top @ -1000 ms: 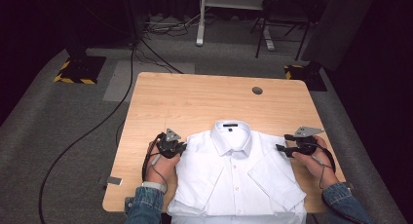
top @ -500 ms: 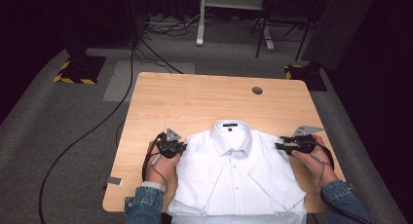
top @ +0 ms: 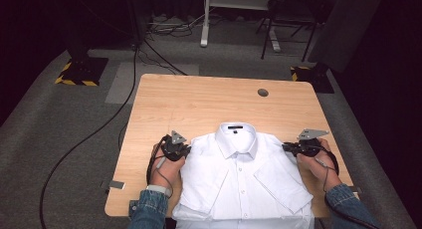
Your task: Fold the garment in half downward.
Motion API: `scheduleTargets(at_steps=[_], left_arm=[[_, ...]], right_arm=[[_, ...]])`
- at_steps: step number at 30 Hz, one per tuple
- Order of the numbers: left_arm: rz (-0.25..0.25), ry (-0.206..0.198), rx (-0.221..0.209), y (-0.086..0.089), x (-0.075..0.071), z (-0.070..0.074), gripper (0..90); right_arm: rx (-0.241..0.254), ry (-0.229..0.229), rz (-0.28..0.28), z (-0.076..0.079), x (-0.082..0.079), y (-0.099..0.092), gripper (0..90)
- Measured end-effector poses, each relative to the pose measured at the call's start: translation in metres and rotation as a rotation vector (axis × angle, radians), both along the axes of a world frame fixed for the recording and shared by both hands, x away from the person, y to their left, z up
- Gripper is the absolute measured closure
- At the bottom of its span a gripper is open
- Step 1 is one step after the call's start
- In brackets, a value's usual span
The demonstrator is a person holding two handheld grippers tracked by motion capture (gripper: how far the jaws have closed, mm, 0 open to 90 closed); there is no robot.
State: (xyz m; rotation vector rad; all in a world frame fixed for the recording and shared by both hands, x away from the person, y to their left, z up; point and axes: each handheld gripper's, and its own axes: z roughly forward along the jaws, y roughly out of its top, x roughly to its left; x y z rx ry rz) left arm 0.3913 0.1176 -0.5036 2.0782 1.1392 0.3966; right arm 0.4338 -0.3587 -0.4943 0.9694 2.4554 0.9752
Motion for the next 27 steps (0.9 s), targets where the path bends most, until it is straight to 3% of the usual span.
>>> scheduleTargets(at_steps=[3,14,23,27], left_arm=[[0.011,-0.017,0.016,-0.002,0.002,0.001,83.3],[0.029,-0.077,-0.006,0.001,0.019,0.025,83.4],[0.02,-0.139,0.034,-0.003,0.044,0.054,83.4],[0.025,-0.166,0.023,-0.003,0.055,0.069,83.4]], right_arm=[[0.014,-0.022,-0.011,0.005,-0.001,-0.001,82.6],[0.071,-0.074,-0.042,0.028,0.009,-0.003,82.6],[0.059,-0.126,-0.072,0.049,0.026,-0.001,82.6],[0.062,-0.148,-0.084,0.062,0.037,0.0,82.6]])
